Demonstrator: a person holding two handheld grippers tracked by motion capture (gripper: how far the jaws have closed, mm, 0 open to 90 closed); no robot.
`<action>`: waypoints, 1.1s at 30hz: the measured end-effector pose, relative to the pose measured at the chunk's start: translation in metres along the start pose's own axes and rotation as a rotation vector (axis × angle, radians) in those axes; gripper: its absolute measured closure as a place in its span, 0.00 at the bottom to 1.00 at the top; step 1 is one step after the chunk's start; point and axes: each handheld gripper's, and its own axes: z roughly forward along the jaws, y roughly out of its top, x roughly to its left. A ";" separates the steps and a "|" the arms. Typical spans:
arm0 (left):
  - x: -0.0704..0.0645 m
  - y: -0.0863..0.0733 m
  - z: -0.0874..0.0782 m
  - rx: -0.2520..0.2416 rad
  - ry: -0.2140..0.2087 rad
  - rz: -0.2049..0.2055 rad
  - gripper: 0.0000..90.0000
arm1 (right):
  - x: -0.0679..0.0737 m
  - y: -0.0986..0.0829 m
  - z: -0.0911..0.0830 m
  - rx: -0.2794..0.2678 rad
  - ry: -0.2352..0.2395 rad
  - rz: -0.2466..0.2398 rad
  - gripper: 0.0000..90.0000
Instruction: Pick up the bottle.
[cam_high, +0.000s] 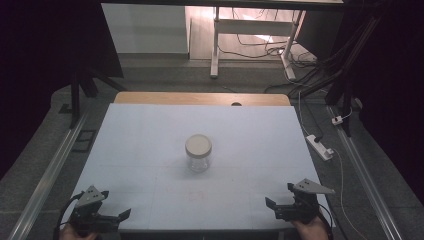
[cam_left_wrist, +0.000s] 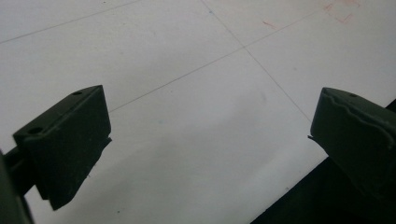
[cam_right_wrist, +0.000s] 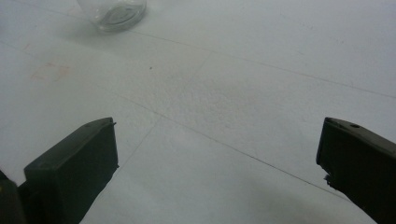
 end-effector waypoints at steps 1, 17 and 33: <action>0.000 0.000 0.000 0.000 0.000 0.000 0.00 | -0.001 0.000 0.000 0.002 0.009 0.010 0.00; 0.003 0.000 0.001 -0.001 -0.028 0.017 0.00 | 0.000 0.000 0.001 0.018 0.056 -0.002 0.00; 0.002 0.005 0.000 -0.002 -0.056 0.026 0.00 | 0.000 0.000 0.002 0.030 0.065 -0.008 0.00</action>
